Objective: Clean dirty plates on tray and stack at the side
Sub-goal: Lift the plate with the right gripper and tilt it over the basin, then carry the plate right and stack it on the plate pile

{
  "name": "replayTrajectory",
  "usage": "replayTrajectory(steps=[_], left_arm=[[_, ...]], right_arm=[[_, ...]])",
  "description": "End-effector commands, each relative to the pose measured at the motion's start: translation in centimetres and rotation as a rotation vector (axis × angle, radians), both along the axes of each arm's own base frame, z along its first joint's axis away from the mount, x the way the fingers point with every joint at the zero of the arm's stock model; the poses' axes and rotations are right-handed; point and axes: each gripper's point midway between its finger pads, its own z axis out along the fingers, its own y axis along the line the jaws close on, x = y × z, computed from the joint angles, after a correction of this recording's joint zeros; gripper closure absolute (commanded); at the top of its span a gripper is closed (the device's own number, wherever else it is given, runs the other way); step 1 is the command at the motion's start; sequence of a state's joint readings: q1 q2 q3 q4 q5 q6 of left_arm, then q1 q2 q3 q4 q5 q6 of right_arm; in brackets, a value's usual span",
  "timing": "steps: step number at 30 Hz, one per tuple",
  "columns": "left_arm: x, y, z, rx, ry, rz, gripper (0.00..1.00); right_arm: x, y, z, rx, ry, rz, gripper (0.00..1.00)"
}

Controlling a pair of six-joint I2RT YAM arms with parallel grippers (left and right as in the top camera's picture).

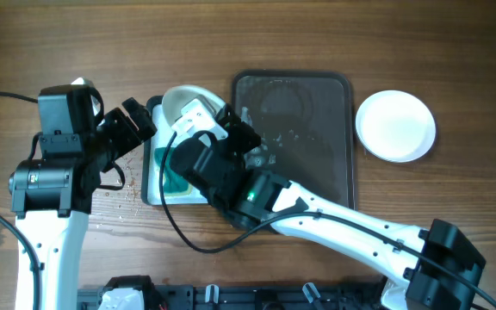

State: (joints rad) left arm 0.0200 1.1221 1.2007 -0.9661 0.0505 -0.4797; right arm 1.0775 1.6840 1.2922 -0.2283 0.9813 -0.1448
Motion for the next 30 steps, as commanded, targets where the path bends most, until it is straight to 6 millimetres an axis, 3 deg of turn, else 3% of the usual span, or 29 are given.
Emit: replayTrajectory(steps=[1,3,6,9,12,14,18,22,26,30], left_arm=[[0.1,0.0,0.6,-0.007,-0.015,-0.001,0.00],[0.1,0.0,0.6,-0.007,-0.015,-0.001,0.00],[0.1,0.0,0.6,-0.008,-0.015,-0.001,0.00],[0.1,0.0,0.6,-0.008,-0.015,-0.001,0.00],[0.1,0.0,0.6,-0.008,-0.015,-0.001,0.00],[0.1,0.0,0.6,-0.008,-0.015,-0.001,0.00],[0.1,0.0,0.6,-0.008,-0.015,-0.001,0.00],[0.1,0.0,0.6,-0.007,-0.015,-0.001,0.00],[0.1,0.0,0.6,-0.007,-0.015,-0.001,0.00],[0.1,0.0,0.6,-0.008,-0.015,-0.001,0.00]], right_arm=[[0.2,0.0,0.8,-0.123,-0.017,0.035,0.96],[0.8,-2.1,2.0,-0.042,-0.088,-0.118,0.96],[0.0,-0.1,0.2,-0.017,0.006,-0.002,0.96],[0.2,-1.4,-1.4,0.186,0.077,-0.099,0.96],[0.4,-1.5,-4.7,0.392,0.321,-0.083,0.96],[1.0,-2.5,-5.5,0.496,0.452,-0.083,0.96],[2.5,-7.2,-4.8,0.696,0.648,-0.106,0.96],[4.8,-16.8,-6.3,0.868,0.779,-0.316,0.96],[6.4,-28.1,-7.0,1.012,0.709,-0.611,0.96],[4.3,-40.0,-8.9,1.138,0.638,-0.944,0.96]])
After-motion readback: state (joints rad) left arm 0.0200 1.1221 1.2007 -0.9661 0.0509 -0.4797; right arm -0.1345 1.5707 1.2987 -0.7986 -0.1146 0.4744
